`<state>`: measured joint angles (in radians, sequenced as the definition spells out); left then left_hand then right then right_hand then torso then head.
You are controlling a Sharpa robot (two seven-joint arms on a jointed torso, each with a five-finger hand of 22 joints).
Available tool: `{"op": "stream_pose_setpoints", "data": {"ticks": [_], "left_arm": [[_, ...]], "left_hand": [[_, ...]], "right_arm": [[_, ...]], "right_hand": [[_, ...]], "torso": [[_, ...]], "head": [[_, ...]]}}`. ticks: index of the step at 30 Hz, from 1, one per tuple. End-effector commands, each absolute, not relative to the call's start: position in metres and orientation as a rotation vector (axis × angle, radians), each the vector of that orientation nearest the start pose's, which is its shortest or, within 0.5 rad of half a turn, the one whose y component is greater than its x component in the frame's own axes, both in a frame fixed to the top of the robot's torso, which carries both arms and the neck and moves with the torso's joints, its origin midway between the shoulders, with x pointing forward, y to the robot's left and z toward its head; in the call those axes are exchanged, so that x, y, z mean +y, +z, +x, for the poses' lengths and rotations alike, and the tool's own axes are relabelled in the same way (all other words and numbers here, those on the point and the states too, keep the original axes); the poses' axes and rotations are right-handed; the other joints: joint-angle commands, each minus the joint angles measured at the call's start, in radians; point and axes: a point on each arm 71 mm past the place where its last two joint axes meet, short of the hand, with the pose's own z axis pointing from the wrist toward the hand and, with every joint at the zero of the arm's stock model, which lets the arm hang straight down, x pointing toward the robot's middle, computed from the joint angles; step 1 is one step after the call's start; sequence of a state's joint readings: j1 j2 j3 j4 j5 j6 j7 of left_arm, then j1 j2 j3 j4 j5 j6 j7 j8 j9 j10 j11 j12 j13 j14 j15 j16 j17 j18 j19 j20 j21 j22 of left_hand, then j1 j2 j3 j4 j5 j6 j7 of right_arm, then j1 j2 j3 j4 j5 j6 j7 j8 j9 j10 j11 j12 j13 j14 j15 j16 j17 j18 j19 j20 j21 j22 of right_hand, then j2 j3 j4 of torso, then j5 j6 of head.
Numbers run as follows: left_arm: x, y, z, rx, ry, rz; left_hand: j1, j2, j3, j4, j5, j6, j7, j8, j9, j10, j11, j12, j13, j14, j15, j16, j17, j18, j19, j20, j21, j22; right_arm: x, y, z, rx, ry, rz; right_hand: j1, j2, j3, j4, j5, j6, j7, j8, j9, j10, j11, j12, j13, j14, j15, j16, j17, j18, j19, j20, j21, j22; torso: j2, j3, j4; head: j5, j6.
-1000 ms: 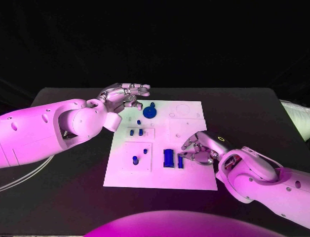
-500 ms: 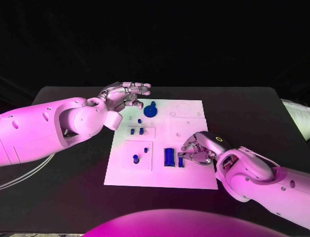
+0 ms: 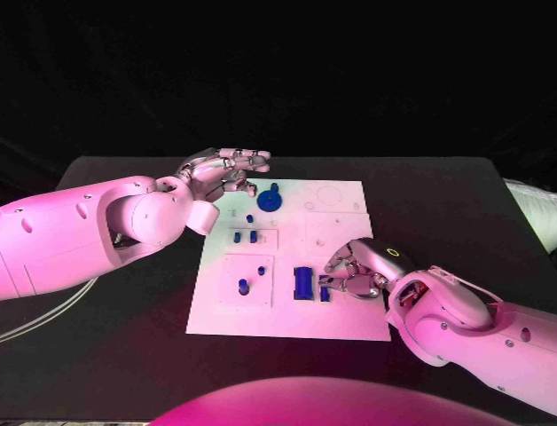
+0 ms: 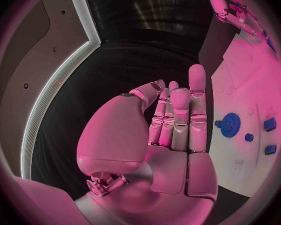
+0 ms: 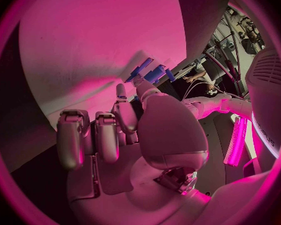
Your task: Assemble the parts on the task board
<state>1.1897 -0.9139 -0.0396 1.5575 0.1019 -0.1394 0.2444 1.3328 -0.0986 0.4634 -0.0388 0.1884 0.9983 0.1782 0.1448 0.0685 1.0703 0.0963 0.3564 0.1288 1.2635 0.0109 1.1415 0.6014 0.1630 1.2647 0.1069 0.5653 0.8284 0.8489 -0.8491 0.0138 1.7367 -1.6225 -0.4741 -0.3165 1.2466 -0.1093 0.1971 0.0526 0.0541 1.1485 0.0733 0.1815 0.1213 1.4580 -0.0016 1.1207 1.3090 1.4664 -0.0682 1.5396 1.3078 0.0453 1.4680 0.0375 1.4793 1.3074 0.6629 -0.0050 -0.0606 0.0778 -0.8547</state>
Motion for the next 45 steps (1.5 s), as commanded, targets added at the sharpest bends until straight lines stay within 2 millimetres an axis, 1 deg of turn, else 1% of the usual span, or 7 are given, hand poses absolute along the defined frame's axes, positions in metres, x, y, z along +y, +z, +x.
{"op": "stream_pose_setpoints", "data": {"ticks": [1, 15, 22, 25, 34, 38, 45], "left_arm": [[0.224, -0.190, 0.476, 1.594, -1.630, -1.284], [0.226, -0.190, 0.479, 1.554, -1.645, -1.270], [0.232, -0.193, 0.489, 1.441, -1.617, -1.294], [0.236, -0.198, 0.494, 1.398, -1.588, -1.318], [0.250, -0.217, 0.508, 1.313, -1.510, -1.369], [0.254, -0.225, 0.514, 1.279, -1.482, -1.391], [0.255, -0.236, 0.520, 1.241, -1.441, -1.419]], "left_hand": [[0.004, 0.003, 0.000, -0.006, -0.003, -0.007, 0.002, 0.005, 0.000, -0.006, 0.002, 0.007, 0.001, -0.006, 0.000, 0.001, -0.001, 0.019, -0.004, 0.001, -0.003, -0.001], [-0.010, -0.009, -0.015, -0.003, -0.006, -0.011, 0.004, 0.009, 0.000, -0.012, 0.005, 0.017, 0.000, -0.014, 0.003, -0.001, -0.015, 0.018, -0.006, 0.004, -0.006, -0.003], [-0.029, -0.013, -0.040, 0.009, -0.007, 0.008, -0.005, 0.026, 0.003, -0.004, -0.001, 0.033, 0.001, -0.042, 0.001, -0.029, -0.077, 0.019, -0.013, 0.004, -0.016, -0.010], [-0.033, -0.013, -0.056, 0.014, -0.019, 0.014, -0.009, 0.033, 0.002, -0.010, -0.002, 0.030, -0.008, -0.121, 0.003, -0.117, -0.161, 0.021, -0.067, 0.006, -0.065, -0.039], [-0.022, -0.007, -0.034, 0.033, -0.048, 0.007, 0.003, -0.001, -0.003, -0.006, 0.031, -0.095, -0.068, -0.271, 0.069, -0.624, -0.399, 0.008, -0.324, 0.081, -0.372, -0.276], [-0.020, -0.014, -0.037, 0.040, -0.051, 0.014, 0.006, -0.029, -0.003, 0.012, 0.045, -0.181, -0.067, -0.244, 0.098, -0.795, -0.468, 0.022, -0.385, 0.122, -0.481, -0.397], [-0.013, -0.013, -0.052, 0.041, -0.051, 0.023, 0.010, -0.049, -0.003, 0.019, 0.051, -0.235, -0.068, -0.239, 0.114, -0.895, -0.509, 0.023, -0.394, 0.137, -0.500, -0.467]], "right_arm": [[-0.154, -0.275, 0.374, 1.722, 0.770, 0.014], [-0.174, -0.248, 0.393, 1.724, 1.059, 0.340], [-0.203, -0.243, 0.430, 1.651, 1.180, 0.739], [-0.215, -0.243, 0.448, 1.587, 1.211, 0.899], [-0.230, -0.252, 0.492, 1.429, 1.302, 1.166], [-0.231, -0.256, 0.506, 1.387, 1.330, 1.201], [-0.231, -0.262, 0.519, 1.367, 1.356, 1.197]], "right_hand": [[-0.001, 0.005, -0.015, 0.002, -0.005, -0.009, 0.006, -0.006, -0.001, 0.000, -0.002, -0.002, 0.020, 0.094, -0.003, 0.001, 0.214, -0.014, 0.046, -0.005, 0.001, 0.146], [0.025, 0.027, -0.087, 0.016, 0.001, -0.087, 0.035, -0.051, -0.012, -0.046, 0.023, -0.100, -0.032, 0.082, 0.018, -0.032, 0.164, 0.000, 0.018, 0.014, -0.044, 0.093], [0.105, 0.083, -0.089, -0.007, 0.013, -0.114, 0.050, -0.066, -0.013, -0.242, 0.035, -0.619, -0.338, -0.022, 0.027, -0.320, -0.180, 0.077, -0.148, 0.024, -0.347, -0.238], [0.129, 0.094, -0.072, -0.011, 0.022, -0.122, 0.064, -0.080, -0.016, -0.296, 0.047, -0.757, -0.469, -0.158, 0.039, -0.716, -0.564, 0.140, -0.317, 0.033, -0.699, -0.582], [0.161, 0.075, 0.043, -0.015, 0.031, -0.111, 0.090, -0.119, -0.032, -0.303, 0.117, -1.062, -0.934, -0.355, 0.121, -1.272, -0.903, 0.133, -0.458, 0.121, -1.130, -0.891], [0.152, 0.060, 0.085, -0.030, 0.032, -0.124, 0.090, -0.117, -0.047, -0.304, 0.120, -1.057, -1.092, -0.328, 0.152, -1.387, -1.014, 0.143, -0.433, 0.143, -1.237, -0.987], [0.130, 0.058, 0.104, -0.050, 0.036, -0.129, 0.099, -0.118, -0.054, -0.295, 0.123, -1.057, -1.209, -0.242, 0.139, -1.438, -1.097, 0.139, -0.348, 0.135, -1.288, -1.051]], "torso": [[0.000, 0.0006, -0.0010], [-0.004, -0.0023, -0.0023], [-0.029, -0.0102, -0.0020], [-0.046, -0.0147, -0.0046], [-0.100, -0.0273, -0.0178], [-0.112, -0.0265, -0.0204], [-0.128, -0.0215, -0.0186]], "head": [[-0.001, 0.001], [-0.014, 0.011], [-0.025, 0.036], [-0.028, 0.049], [-0.047, 0.129], [-0.047, 0.155], [-0.045, 0.177]]}}
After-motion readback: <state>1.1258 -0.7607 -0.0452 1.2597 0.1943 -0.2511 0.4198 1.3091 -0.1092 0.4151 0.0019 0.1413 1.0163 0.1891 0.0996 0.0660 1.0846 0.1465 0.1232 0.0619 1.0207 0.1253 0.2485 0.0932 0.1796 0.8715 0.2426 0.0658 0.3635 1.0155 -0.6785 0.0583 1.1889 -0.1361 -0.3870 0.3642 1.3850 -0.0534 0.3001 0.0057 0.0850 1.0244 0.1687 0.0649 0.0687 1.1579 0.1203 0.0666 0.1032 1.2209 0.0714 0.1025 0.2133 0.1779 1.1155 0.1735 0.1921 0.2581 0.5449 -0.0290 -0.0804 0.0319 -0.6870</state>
